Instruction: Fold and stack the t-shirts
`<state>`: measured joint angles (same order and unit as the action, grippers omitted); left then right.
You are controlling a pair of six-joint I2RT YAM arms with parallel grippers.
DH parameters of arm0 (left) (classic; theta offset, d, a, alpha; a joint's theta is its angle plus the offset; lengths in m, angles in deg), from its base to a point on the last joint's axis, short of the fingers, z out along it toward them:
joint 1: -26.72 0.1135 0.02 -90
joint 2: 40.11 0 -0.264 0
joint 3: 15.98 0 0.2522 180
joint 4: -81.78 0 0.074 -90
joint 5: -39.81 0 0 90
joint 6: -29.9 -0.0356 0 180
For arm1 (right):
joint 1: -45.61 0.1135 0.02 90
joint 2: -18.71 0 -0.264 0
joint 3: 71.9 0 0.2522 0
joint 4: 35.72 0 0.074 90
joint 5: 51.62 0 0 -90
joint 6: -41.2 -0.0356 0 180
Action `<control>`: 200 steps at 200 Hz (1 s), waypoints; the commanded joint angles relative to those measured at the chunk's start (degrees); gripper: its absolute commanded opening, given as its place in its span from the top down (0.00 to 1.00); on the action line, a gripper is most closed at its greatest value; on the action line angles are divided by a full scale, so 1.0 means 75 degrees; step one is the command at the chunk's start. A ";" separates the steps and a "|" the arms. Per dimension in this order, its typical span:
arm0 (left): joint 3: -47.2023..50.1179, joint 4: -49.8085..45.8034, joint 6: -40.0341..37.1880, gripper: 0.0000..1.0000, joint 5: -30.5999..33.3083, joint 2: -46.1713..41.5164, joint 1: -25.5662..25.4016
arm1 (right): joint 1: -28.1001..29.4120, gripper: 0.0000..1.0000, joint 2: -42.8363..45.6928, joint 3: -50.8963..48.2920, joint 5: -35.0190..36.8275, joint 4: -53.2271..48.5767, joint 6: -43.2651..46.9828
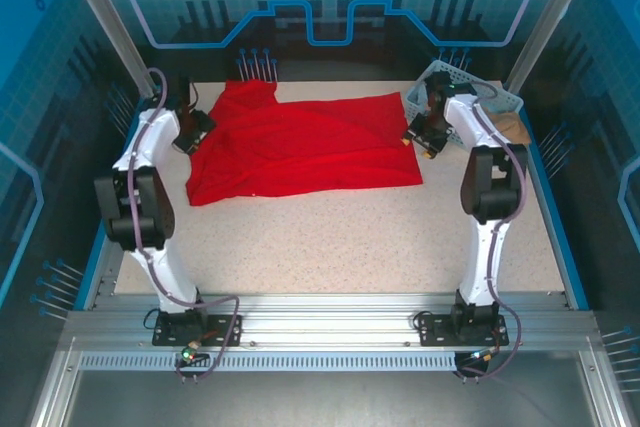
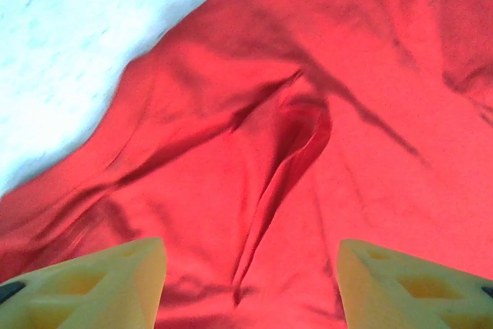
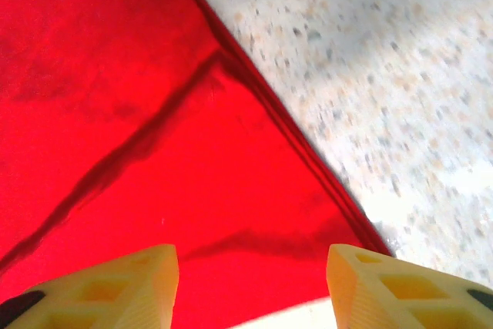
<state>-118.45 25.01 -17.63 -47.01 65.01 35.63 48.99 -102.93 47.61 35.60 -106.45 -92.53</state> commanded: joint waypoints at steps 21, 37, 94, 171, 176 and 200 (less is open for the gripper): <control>0.3087 -0.0004 0.1408 0.40 -0.0641 -0.1992 0.0520 | -0.0061 0.51 0.1802 -0.2902 -0.0333 0.1236 -0.0514; 0.3670 0.0253 0.1522 0.42 -0.1074 -0.2159 0.0801 | -0.0161 0.53 0.1956 -0.3496 -0.0680 0.1706 -0.0522; 0.4103 0.0417 0.1222 0.47 -0.1133 -0.1766 0.1187 | -0.0442 0.53 0.1384 -0.3727 -0.1063 0.1978 -0.0392; 0.3870 0.1235 0.0890 0.62 -0.0833 -0.0911 0.1188 | -0.0405 0.54 0.0928 -0.3589 -0.0945 0.2086 -0.0612; 0.3791 0.1217 0.0857 0.65 -0.0787 -0.0819 0.1191 | -0.0406 0.55 0.0874 -0.3542 -0.0915 0.2088 -0.0606; 0.3461 0.1210 0.0780 0.86 -0.0481 -0.0503 0.1188 | -0.0366 0.65 0.0553 -0.3239 -0.0654 0.2046 -0.0549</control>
<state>-89.09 33.41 -9.95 -53.41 59.48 44.24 46.12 -95.87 20.31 29.19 -91.76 -96.42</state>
